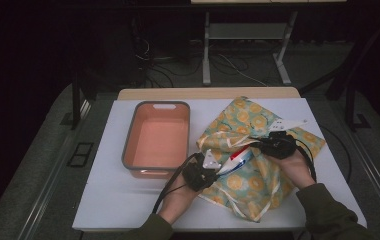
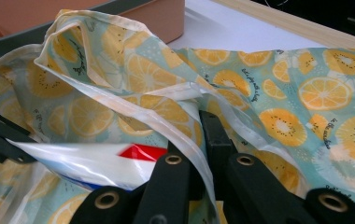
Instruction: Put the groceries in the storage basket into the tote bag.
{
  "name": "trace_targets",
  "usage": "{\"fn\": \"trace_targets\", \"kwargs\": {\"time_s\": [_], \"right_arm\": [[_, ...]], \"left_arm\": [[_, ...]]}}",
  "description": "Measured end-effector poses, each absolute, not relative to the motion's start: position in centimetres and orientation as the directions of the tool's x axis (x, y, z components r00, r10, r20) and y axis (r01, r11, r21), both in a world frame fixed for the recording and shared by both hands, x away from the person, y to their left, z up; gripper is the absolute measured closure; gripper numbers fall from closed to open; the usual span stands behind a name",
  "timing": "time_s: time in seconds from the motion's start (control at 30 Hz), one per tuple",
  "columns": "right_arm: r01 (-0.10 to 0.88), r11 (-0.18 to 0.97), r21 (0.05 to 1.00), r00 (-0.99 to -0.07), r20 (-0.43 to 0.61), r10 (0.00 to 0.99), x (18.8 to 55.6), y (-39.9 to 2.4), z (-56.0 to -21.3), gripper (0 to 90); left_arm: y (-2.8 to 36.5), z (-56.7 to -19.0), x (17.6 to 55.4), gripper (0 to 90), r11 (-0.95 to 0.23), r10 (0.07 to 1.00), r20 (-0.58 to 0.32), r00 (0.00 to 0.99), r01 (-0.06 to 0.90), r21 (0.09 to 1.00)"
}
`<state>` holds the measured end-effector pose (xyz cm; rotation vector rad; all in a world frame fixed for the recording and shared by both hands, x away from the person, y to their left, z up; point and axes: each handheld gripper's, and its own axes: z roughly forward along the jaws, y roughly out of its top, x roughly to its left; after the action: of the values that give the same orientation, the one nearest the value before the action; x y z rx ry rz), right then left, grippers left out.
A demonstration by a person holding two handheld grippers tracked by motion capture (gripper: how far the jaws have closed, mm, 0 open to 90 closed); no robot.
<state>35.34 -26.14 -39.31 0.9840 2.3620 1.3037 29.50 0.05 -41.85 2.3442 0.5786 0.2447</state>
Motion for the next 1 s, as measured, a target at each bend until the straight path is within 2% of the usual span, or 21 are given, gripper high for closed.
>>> {"fn": "trace_targets", "kwargs": {"time_s": [0.37, 0.63, 0.67, 0.83, 1.0], "right_arm": [[0.435, 0.362, 0.825, -0.734, 0.092, 0.673, 35.4, -26.3, -39.3, 88.7], [0.434, 0.361, 0.825, -0.736, 0.094, 0.67, 35.3, -26.3, -39.3, 88.7], [0.43, 0.364, 0.826, -0.739, 0.091, 0.668, 35.3, -26.3, -39.3, 88.7], [0.433, 0.364, 0.825, -0.739, 0.093, 0.667, 35.2, -26.4, -39.3, 88.7], [0.432, 0.37, 0.822, -0.742, 0.091, 0.664, 35.1, -26.3, -39.4, 88.7]], "left_arm": [[-5.4, -42.4, 32.8, 89.1, -0.63, 0.471, -0.014, 0.882, 0.347, 0.695], [-6.5, -43.1, 34.4, 88.4, -0.599, 0.49, -0.034, 0.871, 0.365, 0.713], [-6.4, -43.0, 34.4, 87.3, -0.598, 0.491, -0.035, 0.871, 0.366, 0.713], [-4.6, -41.9, 33.7, 66.7, -0.581, 0.498, -0.032, 0.866, 0.361, 0.73], [-1.9, -40.9, 31.7, 59.2, -0.567, 0.485, -0.042, 0.873, 0.351, 0.746]]}}
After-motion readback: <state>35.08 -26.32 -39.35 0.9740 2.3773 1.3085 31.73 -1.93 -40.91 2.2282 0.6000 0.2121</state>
